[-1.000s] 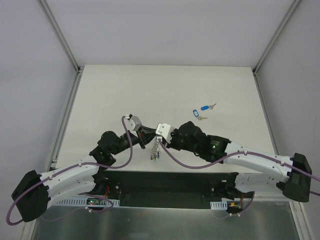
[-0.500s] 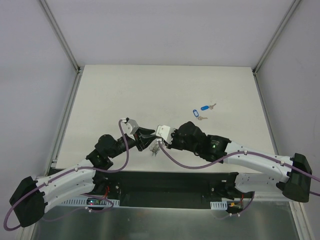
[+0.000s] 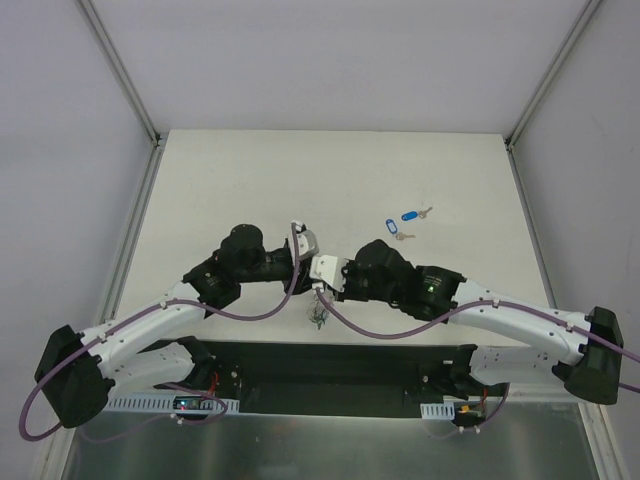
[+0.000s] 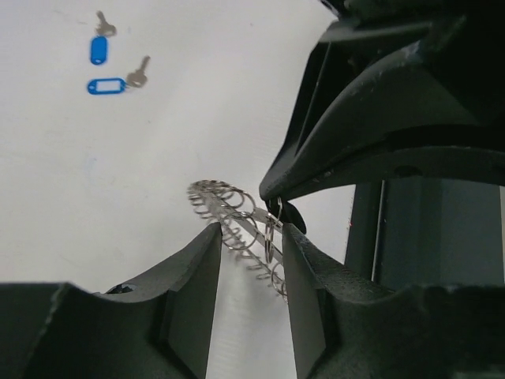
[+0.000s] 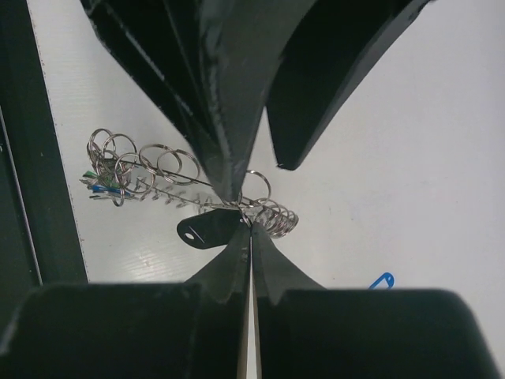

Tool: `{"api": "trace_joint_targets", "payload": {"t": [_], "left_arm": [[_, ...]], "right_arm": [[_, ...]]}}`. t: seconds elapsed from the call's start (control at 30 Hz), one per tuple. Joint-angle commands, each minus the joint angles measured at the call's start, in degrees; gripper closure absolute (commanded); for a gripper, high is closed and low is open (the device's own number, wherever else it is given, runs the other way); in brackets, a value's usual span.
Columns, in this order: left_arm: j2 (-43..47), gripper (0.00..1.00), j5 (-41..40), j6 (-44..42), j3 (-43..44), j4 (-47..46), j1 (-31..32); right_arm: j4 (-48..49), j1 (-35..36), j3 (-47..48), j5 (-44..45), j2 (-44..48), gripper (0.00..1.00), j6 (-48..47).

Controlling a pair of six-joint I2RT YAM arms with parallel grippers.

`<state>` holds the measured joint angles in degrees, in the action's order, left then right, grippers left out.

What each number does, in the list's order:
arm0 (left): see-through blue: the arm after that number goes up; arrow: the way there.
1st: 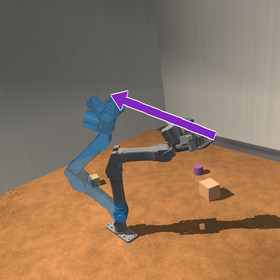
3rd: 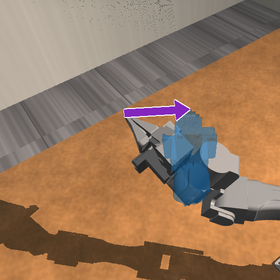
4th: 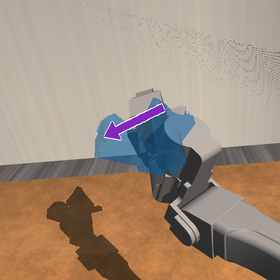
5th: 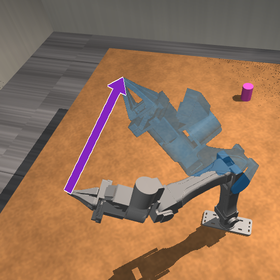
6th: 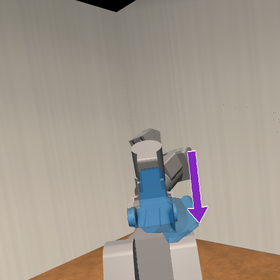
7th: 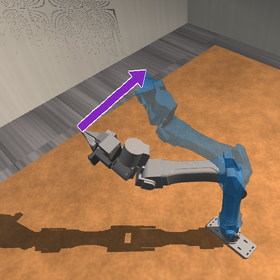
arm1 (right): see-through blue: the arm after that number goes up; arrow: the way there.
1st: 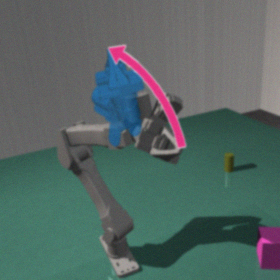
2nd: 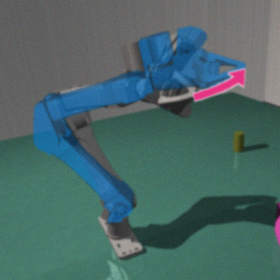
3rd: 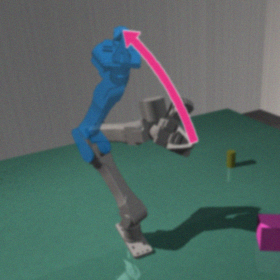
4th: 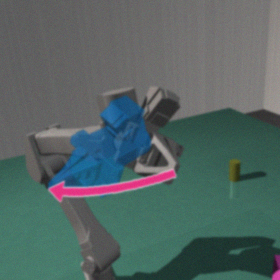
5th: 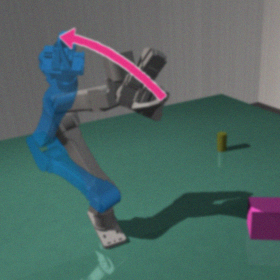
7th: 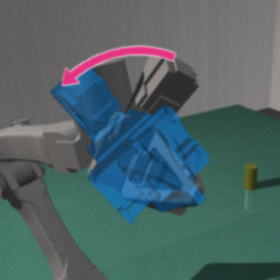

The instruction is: Put the keys on the keyring

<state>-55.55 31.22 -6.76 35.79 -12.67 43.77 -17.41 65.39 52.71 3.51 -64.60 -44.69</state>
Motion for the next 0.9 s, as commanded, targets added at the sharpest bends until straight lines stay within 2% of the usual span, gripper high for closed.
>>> {"api": "trace_joint_targets", "payload": {"t": [0.0, 0.2, 0.6, 0.63, 0.7, 0.77, 0.87], "left_arm": [[-2.8, 0.64, 7.71, -4.4, 4.19, 6.16, -0.44], [-5.44, 0.66, 10.26, -5.45, 6.13, 8.36, -0.79], [-8.61, 0.72, 9.12, -4.57, 7.19, 8.27, -0.88], [-8.78, 0.73, 9.03, -4.49, 7.19, 8.27, -0.79], [-8.87, 0.83, 9.29, -4.4, 7.36, 8.27, -0.7], [-8.79, 0.98, 9.03, -4.4, 7.45, 8.36, -0.7], [-8.0, 1.0, 8.59, -4.31, 7.1, 8.27, -0.7]], "right_arm": [[0.45, 0.18, 3.37, -1.4, 0.0, 0.99, -1.28], [0.27, 0.36, 3.37, -1.49, -0.44, 0.99, -1.19], [0.45, 0.53, 3.54, -1.75, -0.53, 0.99, -1.19], [0.45, 0.45, 3.63, -1.84, -0.53, 0.99, -1.28], [0.53, 0.45, 3.54, -1.75, -0.53, 0.99, -1.11], [0.36, 0.45, 3.54, -1.49, -0.53, 0.99, -1.02], [0.27, 0.45, 3.1, -0.7, -0.27, 0.99, -0.93]]}}
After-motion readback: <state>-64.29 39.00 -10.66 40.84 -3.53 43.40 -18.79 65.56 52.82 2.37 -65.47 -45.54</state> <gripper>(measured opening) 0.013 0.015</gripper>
